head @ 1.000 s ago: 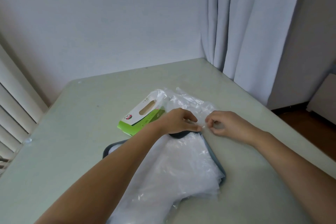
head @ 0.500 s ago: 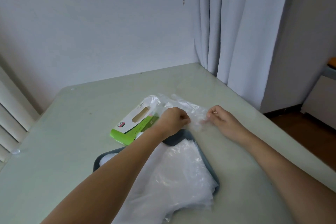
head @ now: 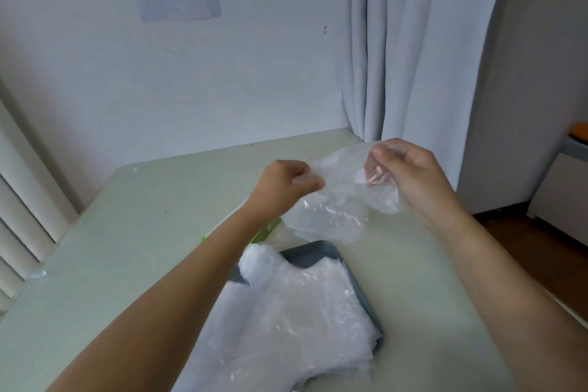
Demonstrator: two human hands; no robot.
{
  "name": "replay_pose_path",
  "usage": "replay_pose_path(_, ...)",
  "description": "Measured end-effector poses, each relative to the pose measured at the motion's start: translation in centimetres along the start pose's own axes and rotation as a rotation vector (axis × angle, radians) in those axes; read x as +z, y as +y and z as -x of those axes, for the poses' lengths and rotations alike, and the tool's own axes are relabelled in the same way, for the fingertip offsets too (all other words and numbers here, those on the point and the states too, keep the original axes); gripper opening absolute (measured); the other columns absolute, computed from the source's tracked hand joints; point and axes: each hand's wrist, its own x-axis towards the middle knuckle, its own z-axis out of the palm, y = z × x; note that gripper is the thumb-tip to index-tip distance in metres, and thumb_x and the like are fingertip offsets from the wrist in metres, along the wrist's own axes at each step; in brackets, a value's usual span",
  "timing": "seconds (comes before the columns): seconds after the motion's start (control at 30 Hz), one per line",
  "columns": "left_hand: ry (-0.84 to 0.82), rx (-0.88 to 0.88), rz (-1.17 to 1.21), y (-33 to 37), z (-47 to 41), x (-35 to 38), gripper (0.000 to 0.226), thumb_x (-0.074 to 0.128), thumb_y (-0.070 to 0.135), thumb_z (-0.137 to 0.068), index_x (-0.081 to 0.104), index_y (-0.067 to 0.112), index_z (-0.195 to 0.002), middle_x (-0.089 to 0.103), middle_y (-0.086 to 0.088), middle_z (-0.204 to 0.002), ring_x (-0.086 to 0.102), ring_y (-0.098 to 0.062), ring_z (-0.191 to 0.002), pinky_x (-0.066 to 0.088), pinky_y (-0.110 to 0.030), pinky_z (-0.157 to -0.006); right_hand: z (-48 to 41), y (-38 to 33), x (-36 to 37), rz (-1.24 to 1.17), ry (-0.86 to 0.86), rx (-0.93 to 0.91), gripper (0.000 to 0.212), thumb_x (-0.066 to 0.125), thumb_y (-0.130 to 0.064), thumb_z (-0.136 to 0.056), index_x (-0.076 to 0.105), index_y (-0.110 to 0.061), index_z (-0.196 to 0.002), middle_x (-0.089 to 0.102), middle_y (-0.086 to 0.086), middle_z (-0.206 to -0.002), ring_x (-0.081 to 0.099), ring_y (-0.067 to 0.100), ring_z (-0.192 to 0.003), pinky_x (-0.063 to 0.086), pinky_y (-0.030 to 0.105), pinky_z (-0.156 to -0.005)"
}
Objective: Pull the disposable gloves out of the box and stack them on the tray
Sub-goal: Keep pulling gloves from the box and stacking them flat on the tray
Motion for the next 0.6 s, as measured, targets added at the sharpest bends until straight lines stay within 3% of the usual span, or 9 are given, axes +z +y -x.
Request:
replay_pose_path(0.1, -0.167, -0.137, 0.412, 1.5, 1.7, -3.3, 0.014, 0.070, 0.017, -0.085, 0.067, 0.012, -0.072, 0.069, -0.004, -0.074, 0.066, -0.012, -0.079, 0.047, -0.019, -0.076, 0.4, -2.6, 0.1, -0.060, 0.000, 0.076, 0.020, 0.049, -0.009, -0.097, 0.064, -0.007, -0.084, 0.065, 0.000, -0.058, 0.055, 0.010, -0.049, 0.044, 0.018, -0.051)
replay_pose_path(0.2, -0.277, -0.213, 0.644, 2.2, 4.0, -5.9, 0.015, 0.067, 0.019, -0.076, 0.068, 0.014, -0.062, 0.067, -0.005, -0.067, 0.068, -0.014, -0.066, 0.052, -0.023, -0.071, 1.3, -3.7, 0.6, 0.019, 0.013, 0.127, 0.021, 0.050, -0.015, -0.098, 0.066, -0.012, -0.084, 0.059, -0.005, -0.049, 0.045, 0.007, -0.042, 0.033, 0.018, -0.043)
replay_pose_path(0.27, -0.259, -0.264, 0.682, 2.2, 5.4, -6.9, 0.013, 0.066, 0.018, -0.074, 0.068, 0.011, -0.062, 0.068, -0.005, -0.065, 0.065, -0.011, -0.057, 0.054, -0.020, -0.065, 1.9, -4.0, 0.9, 0.071, 0.009, 0.133, 0.020, 0.052, -0.020, -0.097, 0.067, -0.015, -0.084, 0.055, -0.005, -0.046, 0.039, 0.008, -0.039, 0.027, 0.022, -0.042)
replay_pose_path(0.4, -0.184, -0.347, 0.659, 1.7, 8.3, -8.7, 0.016, 0.067, 0.019, -0.072, 0.062, 0.005, -0.075, 0.063, -0.003, -0.062, 0.056, -0.012, -0.051, 0.053, -0.030, -0.074, 3.6, -4.3, 2.2, 0.116, -0.054, 0.161, 0.021, 0.052, -0.025, -0.097, 0.067, -0.018, -0.085, 0.049, -0.003, -0.045, 0.034, 0.016, -0.044, 0.018, 0.022, -0.038)
replay_pose_path(0.5, -0.164, -0.360, 0.640, 1.7, 10.6, -9.7, 0.020, 0.066, 0.020, -0.072, 0.062, 0.002, -0.081, 0.061, -0.003, -0.060, 0.054, -0.011, -0.050, 0.053, -0.022, -0.058, 4.9, -4.6, 3.5, 0.102, -0.093, 0.209, 0.024, 0.049, -0.025, -0.099, 0.066, -0.013, -0.086, 0.047, -0.003, -0.044, 0.037, 0.010, -0.038, 0.019, 0.023, -0.040)
replay_pose_path(0.6, -0.119, -0.392, 0.623, 1.7, 12.6, -10.3, 0.013, 0.059, 0.012, -0.087, 0.063, -0.001, -0.086, 0.058, -0.002, -0.052, 0.052, -0.009, -0.043, 0.047, -0.017, -0.048, 6.0, -4.6, 4.7, 0.074, -0.125, 0.259, 0.030, 0.046, -0.025, -0.100, 0.064, -0.007, -0.085, 0.044, -0.003, -0.041, 0.035, 0.006, -0.032, 0.026, 0.025, -0.043)
